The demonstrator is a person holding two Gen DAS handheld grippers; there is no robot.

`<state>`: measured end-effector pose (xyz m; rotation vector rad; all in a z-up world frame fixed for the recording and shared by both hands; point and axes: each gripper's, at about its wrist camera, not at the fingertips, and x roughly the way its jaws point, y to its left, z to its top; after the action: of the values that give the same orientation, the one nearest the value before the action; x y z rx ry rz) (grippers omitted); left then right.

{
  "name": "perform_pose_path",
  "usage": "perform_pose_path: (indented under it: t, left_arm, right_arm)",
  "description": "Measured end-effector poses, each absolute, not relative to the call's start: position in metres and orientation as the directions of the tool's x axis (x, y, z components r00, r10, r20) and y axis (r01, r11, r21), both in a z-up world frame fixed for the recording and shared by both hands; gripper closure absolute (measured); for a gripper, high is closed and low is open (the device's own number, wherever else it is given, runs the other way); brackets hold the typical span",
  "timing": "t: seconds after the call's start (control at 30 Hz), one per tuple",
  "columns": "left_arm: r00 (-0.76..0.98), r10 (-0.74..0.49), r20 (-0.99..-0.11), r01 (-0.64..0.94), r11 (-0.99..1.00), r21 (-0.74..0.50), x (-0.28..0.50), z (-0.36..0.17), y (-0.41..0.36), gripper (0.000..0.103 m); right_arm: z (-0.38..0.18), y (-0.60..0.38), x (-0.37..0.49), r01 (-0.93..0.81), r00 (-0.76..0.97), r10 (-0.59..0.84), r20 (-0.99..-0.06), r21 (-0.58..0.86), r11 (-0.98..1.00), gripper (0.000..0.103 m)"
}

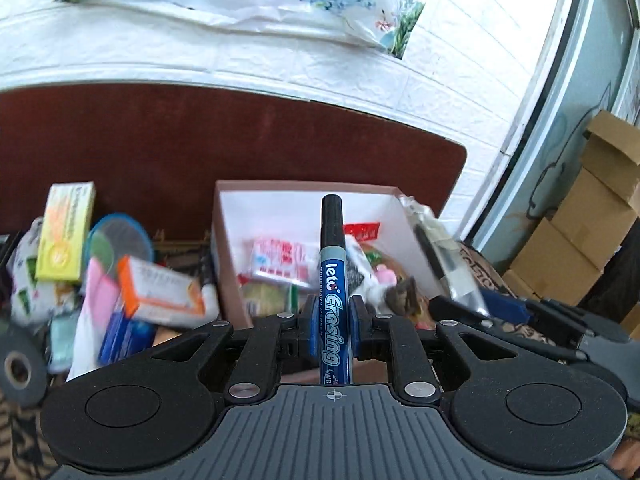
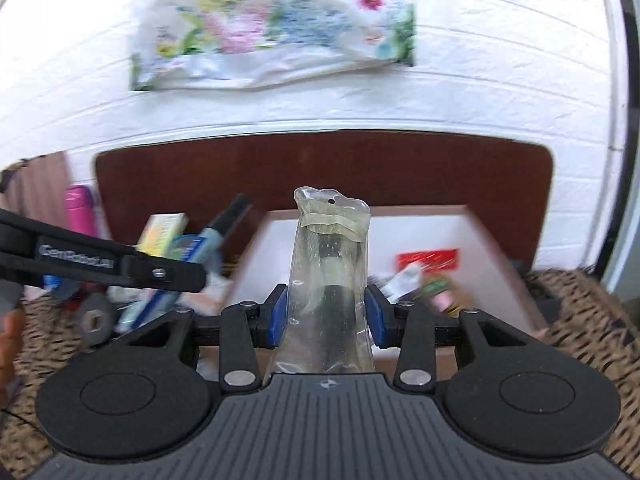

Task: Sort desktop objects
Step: 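Lift and carry the marker and pouch over the cardboard box with both tools, then open the left tool dropping the marker while the right tool releases the pouch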

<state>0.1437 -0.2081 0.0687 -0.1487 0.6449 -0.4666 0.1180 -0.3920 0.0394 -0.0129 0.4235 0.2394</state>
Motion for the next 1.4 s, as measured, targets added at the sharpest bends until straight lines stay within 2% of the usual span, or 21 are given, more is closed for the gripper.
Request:
perform_pose_path:
  t: [0.17, 0.37, 0.77, 0.8, 0.83, 0.87, 0.9, 0.93, 0.97, 1.0, 1.03, 1.1, 1.17, 1.4]
  left_arm:
    - [0.666, -0.449, -0.595, 0.370, 0.892, -0.260, 0.186, 0.054, -0.231, 0.091]
    - [0.629, -0.431, -0.647, 0.340, 0.901, -0.270, 0.231, 0.025, -0.248, 0.091]
    - [0.605, -0.419, -0.678, 0.345, 0.904, -0.250, 0.274, 0.005, -0.270, 0.090]
    - [0.604, -0.417, -0.680, 0.344, 0.905, -0.250, 0.276, 0.003, -0.270, 0.086]
    - [0.603, -0.418, -0.680, 0.344, 0.905, -0.252, 0.277, 0.002, -0.271, 0.069]
    - [0.607, -0.413, -0.679, 0.337, 0.908, -0.251, 0.278, 0.002, -0.271, 0.061]
    - [0.620, -0.399, -0.676, 0.320, 0.915, -0.246, 0.276, 0.001, -0.269, 0.038]
    - [0.631, -0.392, -0.670, 0.308, 0.919, -0.247, 0.275, 0.002, -0.267, 0.027]
    - [0.646, -0.390, -0.656, 0.300, 0.920, -0.251, 0.273, 0.003, -0.264, 0.012]
    - [0.664, -0.389, -0.638, 0.297, 0.921, -0.253, 0.269, 0.005, -0.261, 0.006]
    - [0.680, -0.390, -0.621, 0.298, 0.921, -0.252, 0.266, 0.007, -0.259, 0.005]
    - [0.690, -0.398, -0.604, 0.310, 0.917, -0.250, 0.260, 0.011, -0.257, 0.000]
    - [0.689, -0.408, -0.599, 0.323, 0.913, -0.251, 0.255, 0.015, -0.256, 0.000]
    - [0.689, -0.405, -0.601, 0.331, 0.914, -0.236, 0.232, 0.021, -0.257, 0.000]
  right_arm:
    - [0.029, -0.421, 0.167, -0.174, 0.864, 0.183, -0.469, 0.063, 0.983, 0.058]
    - [0.004, -0.439, 0.206, -0.135, 0.831, 0.121, -0.543, 0.015, 0.991, 0.058]
    - [-0.017, -0.447, 0.258, -0.095, 0.799, 0.115, -0.590, 0.065, 0.993, 0.055]
    - [-0.019, -0.447, 0.260, -0.089, 0.795, 0.113, -0.596, 0.069, 0.994, 0.054]
    - [-0.021, -0.447, 0.262, -0.083, 0.791, 0.110, -0.602, 0.073, 0.994, 0.051]
    - [-0.023, -0.446, 0.263, -0.080, 0.789, 0.111, -0.604, 0.078, 0.994, 0.048]
    - [-0.024, -0.446, 0.262, -0.079, 0.791, 0.112, -0.601, 0.081, 0.994, 0.048]
    - [-0.024, -0.445, 0.261, -0.082, 0.795, 0.114, -0.596, 0.080, 0.993, 0.042]
    - [-0.023, -0.444, 0.258, -0.085, 0.800, 0.113, -0.589, 0.074, 0.994, 0.031]
    - [-0.021, -0.443, 0.254, -0.087, 0.808, 0.109, -0.578, 0.064, 0.994, 0.025]
    - [-0.019, -0.442, 0.251, -0.088, 0.819, 0.101, -0.565, 0.050, 0.995, 0.017]
    - [-0.014, -0.438, 0.241, -0.094, 0.837, 0.090, -0.540, 0.020, 0.995, 0.011]
    - [-0.009, -0.436, 0.232, -0.093, 0.849, 0.087, -0.521, 0.015, 0.996, 0.003]
    - [0.004, -0.422, 0.203, -0.126, 0.856, 0.113, -0.505, 0.008, 0.992, 0.001]
